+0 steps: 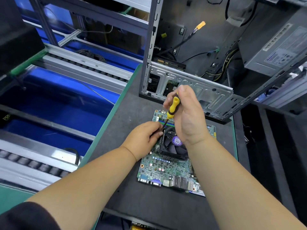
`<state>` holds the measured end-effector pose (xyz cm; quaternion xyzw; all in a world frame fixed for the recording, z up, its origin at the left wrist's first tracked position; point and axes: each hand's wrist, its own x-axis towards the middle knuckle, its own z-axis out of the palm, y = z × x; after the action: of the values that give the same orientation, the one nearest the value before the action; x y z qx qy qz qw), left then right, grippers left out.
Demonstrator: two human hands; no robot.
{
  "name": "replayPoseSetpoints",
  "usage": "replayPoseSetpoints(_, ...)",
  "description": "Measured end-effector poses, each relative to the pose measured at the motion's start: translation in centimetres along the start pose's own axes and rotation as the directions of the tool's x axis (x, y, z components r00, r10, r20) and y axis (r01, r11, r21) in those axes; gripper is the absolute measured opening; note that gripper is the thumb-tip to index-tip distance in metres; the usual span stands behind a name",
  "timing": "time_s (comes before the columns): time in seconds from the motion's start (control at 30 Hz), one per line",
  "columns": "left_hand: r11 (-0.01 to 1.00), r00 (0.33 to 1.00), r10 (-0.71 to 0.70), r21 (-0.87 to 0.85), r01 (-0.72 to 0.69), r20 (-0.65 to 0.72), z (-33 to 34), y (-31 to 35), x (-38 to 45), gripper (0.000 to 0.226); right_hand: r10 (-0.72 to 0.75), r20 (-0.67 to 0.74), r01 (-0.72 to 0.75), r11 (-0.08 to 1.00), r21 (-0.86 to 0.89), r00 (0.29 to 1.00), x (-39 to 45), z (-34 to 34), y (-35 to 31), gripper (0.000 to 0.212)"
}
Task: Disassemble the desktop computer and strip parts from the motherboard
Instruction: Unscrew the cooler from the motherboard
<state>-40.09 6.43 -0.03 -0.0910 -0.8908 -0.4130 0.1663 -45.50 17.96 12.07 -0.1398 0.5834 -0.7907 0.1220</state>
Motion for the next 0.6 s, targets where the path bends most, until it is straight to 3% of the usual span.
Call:
replayPoseSetpoints(0.2, 1.000, 1.000, 0.003, 0.005, -0.003, -0.001, 0.1, -0.2, -0.1, 0.009, -0.036, -0.056, 0.034, 0.999, -0.034, 0.998, -0.1, 0.4, 0.3, 0.024)
replayPoseSetpoints(0.47, 1.000, 0.999, 0.031, 0.000, -0.031, 0.014, 0.0, -0.3, -0.3, 0.008, -0.035, 0.110, 0.029, 0.998, 0.054, 0.993, 0.5, 1.1, 0.7, 0.038)
replayPoseSetpoints(0.6, 1.000, 1.000, 0.017, -0.004, -0.017, 0.012, 0.0, -0.3, -0.2, 0.011, -0.027, 0.183, 0.032, 0.999, -0.024, 0.983, 0.1, 0.8, 0.7, 0.020)
